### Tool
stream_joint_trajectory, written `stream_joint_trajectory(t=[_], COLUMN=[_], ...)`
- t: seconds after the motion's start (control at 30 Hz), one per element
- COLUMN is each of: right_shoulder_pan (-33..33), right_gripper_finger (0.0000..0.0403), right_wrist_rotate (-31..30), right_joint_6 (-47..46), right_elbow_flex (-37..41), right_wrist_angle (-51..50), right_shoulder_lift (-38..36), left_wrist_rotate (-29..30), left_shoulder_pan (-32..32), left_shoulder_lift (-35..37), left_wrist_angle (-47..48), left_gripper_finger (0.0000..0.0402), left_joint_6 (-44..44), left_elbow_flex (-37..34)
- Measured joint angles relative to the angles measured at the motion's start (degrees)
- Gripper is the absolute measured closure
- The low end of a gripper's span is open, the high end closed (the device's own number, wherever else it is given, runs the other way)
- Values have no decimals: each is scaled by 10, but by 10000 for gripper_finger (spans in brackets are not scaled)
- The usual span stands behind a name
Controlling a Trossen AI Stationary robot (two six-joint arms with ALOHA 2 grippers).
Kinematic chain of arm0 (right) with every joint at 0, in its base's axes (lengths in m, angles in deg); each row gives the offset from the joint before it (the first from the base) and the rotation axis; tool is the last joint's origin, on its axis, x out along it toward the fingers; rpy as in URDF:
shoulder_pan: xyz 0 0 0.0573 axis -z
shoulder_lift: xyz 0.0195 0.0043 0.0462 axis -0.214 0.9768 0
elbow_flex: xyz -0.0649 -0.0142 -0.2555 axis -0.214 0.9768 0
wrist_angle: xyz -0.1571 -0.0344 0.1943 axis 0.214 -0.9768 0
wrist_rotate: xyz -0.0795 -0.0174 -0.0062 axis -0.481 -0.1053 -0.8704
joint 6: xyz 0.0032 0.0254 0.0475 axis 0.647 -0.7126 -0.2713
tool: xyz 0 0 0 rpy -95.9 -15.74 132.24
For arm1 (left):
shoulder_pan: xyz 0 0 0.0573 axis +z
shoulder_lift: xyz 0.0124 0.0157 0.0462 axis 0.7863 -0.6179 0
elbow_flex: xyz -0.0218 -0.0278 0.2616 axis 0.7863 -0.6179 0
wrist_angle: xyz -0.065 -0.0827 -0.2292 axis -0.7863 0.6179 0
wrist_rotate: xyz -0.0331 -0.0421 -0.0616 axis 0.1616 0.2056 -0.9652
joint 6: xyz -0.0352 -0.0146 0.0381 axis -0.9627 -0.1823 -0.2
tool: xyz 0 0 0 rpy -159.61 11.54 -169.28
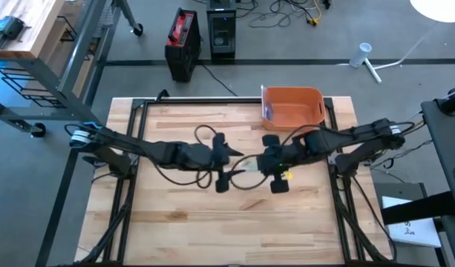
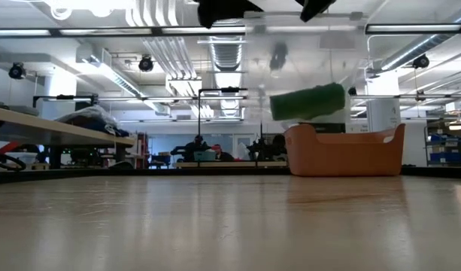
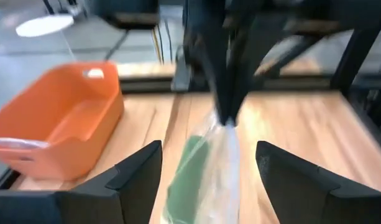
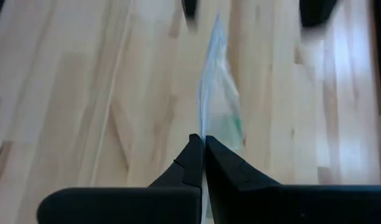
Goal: Roll bandage
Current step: Close the transparent zip bag
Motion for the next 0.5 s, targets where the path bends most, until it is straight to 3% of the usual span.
stream_joint_trajectory(t=[0.33,0.5], right_shoulder_pan=[-11,-17], right_gripper_finger=[403,399], right_wrist_rotate=[-16,-17], right_joint_6=[-4,-4], right_elbow_flex=[0,-1], right_wrist_angle=[21,30], right_shoulder_lift=[8,6], left_wrist_rotate=[-3,1], left_shoulder_pan=[0,1], left_shoulder_lift=[-103,-110], left_wrist_angle=[116,134], left_gripper_finger=[179,248], left_joint_6=[14,14], left_elbow_flex=[120,137])
